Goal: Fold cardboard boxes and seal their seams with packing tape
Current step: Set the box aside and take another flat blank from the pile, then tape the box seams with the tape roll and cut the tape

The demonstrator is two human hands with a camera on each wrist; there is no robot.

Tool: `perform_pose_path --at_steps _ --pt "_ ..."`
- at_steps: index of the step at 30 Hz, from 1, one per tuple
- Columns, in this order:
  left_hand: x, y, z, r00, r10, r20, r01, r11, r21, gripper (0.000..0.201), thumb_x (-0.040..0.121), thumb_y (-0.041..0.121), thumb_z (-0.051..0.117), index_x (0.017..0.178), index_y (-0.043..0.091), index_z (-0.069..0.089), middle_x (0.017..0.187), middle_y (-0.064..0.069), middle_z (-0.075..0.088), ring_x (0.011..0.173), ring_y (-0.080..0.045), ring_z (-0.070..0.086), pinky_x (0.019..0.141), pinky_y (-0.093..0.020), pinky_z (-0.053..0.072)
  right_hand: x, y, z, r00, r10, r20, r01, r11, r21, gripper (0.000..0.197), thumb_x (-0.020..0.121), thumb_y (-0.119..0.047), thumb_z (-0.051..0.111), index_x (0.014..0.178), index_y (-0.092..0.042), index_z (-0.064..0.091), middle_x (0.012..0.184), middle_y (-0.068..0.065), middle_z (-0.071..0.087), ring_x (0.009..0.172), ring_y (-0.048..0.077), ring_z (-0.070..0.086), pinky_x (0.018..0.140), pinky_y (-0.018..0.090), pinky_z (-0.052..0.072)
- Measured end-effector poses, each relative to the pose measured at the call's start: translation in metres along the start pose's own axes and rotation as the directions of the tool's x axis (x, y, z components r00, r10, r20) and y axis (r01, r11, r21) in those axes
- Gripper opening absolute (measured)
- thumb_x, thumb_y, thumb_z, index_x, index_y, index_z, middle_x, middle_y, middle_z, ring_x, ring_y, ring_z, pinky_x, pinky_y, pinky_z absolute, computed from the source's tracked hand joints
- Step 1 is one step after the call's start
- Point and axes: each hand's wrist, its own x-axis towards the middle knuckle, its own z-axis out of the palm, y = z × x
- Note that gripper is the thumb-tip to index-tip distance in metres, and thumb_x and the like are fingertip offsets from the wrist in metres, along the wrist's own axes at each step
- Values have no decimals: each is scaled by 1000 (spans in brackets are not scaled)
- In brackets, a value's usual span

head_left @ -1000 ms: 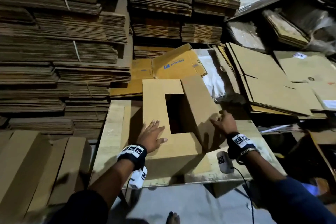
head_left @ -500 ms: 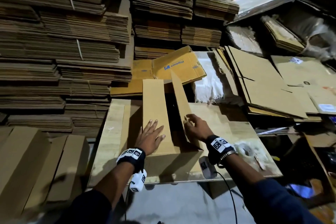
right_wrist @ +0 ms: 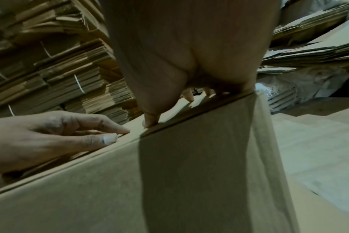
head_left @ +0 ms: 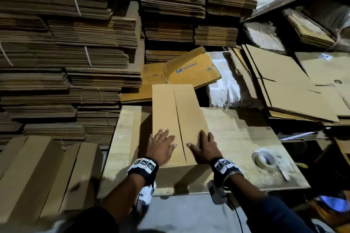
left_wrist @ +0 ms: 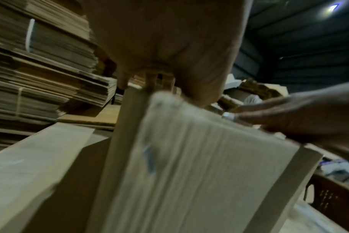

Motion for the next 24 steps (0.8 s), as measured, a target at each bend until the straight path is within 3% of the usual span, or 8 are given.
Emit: perform_pose_path --at_steps 2,4,7,11,14,19,22,24 --pt "9 14 -14 999 -12 -35 12 1000 15 43 104 45 50 145 31 52 158 0 46 149 -25 37 124 -58 18 1 7 -6 1000 -19 17 17 997 70 101 89 -75 58 161 -20 13 166 15 15 142 46 39 115 51 38" --pt "20 34 -28 989 -6 -147 4 1000 -16 37 101 40 55 135 28 58 139 -1 61 129 -26 57 119 -54 31 3 19 -14 998 -53 16 49 983 178 105 88 -69 64 163 -16 14 166 15 21 146 38 37 119 48 36" --pt "40 84 -40 948 91 -304 -115 991 -63 27 98 35 58 122 24 64 122 -1 68 113 -28 63 112 -47 40 7 43 -29 998 -63 3 58 945 323 99 91 -60 68 164 -18 17 164 15 31 145 32 42 116 43 39" --pt "59 184 -28 910 220 -352 -284 948 -141 27 101 35 57 125 24 65 123 3 66 115 -24 59 106 -41 41 14 101 -54 999 -29 -33 40 920 389 85 92 -58 61 160 -19 29 156 12 43 125 27 60 97 36 51" --pt "75 250 12 924 265 -275 -320 930 -178 28 101 35 57 126 24 64 126 5 65 118 -21 57 104 -40 39 22 166 -70 1000 18 -17 -11 926 376 85 78 -54 53 154 -16 39 147 13 53 114 25 66 95 41 55" --pt "109 323 116 960 277 29 -267 944 -194 32 99 36 55 129 25 60 125 0 65 117 -27 61 100 -42 41 25 305 -87 955 296 -29 -277 920 277 57 93 -29 70 144 -12 52 134 16 63 117 30 64 100 41 51" --pt "122 352 166 939 301 168 -274 947 -167 36 99 32 55 134 25 59 129 -3 65 120 -29 61 101 -41 41 27 377 -94 884 468 4 -456 860 231 62 85 -28 74 139 -5 53 133 21 62 124 38 61 101 42 49" --pt "132 370 193 922 312 228 -282 947 -154 36 99 32 55 134 26 59 131 -4 64 121 -31 59 102 -41 41 27 412 -100 838 543 53 -543 818 189 80 78 -34 80 143 -2 46 137 25 55 130 42 55 103 43 46"
